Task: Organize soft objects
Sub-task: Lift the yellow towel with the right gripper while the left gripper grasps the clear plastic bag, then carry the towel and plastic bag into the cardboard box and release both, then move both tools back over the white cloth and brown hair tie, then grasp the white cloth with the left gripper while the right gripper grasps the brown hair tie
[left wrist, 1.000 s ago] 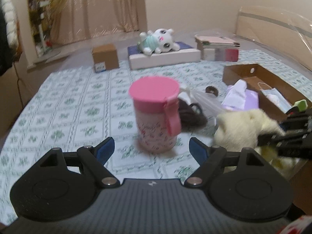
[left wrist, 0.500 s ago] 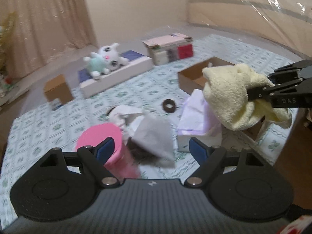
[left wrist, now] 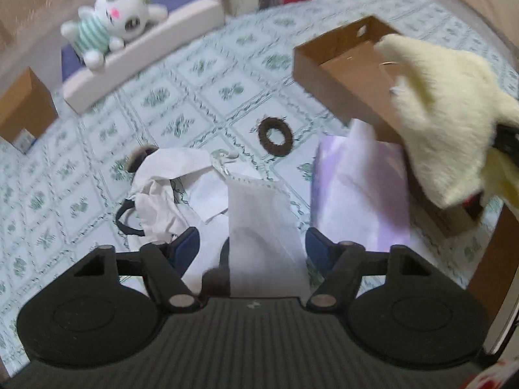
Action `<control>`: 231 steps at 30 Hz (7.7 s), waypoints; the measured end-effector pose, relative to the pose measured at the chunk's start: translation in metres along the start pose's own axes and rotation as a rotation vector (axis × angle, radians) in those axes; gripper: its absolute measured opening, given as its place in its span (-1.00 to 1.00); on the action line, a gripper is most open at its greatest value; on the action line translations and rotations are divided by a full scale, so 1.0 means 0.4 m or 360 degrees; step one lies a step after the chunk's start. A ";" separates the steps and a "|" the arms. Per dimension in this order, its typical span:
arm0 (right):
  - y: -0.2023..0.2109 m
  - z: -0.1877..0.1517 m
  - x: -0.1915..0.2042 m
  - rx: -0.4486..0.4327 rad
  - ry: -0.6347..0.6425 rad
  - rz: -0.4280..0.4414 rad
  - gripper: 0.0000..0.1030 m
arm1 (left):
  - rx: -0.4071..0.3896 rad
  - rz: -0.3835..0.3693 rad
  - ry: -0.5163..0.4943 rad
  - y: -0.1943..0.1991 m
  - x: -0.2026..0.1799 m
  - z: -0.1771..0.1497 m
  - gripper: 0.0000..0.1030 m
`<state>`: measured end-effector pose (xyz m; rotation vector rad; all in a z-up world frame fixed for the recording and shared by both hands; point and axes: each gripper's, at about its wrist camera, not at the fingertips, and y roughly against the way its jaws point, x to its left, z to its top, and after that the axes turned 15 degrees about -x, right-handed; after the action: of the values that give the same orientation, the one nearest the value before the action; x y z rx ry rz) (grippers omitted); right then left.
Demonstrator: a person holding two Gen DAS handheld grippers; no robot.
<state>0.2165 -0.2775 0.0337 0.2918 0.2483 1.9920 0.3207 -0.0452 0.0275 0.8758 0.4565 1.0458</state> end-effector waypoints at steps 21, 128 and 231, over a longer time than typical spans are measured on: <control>-0.021 -0.011 -0.047 0.0014 -0.0072 -0.0043 -0.55 | 0.0301 0.0060 0.0153 -0.184 0.029 0.019 -0.82; 0.359 -0.142 0.037 -0.0054 -0.0528 -0.0307 0.41 | -0.0877 0.0418 0.0674 0.470 -0.191 -0.494 -0.16; -0.696 -0.047 0.091 0.0902 0.0770 0.0742 0.61 | -0.0025 -0.0690 -0.1154 -0.241 0.195 -0.018 -0.75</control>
<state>0.4340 -0.1284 -0.0649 0.2295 1.1513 2.4016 0.4043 0.0056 -0.0490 1.0159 0.0143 0.2919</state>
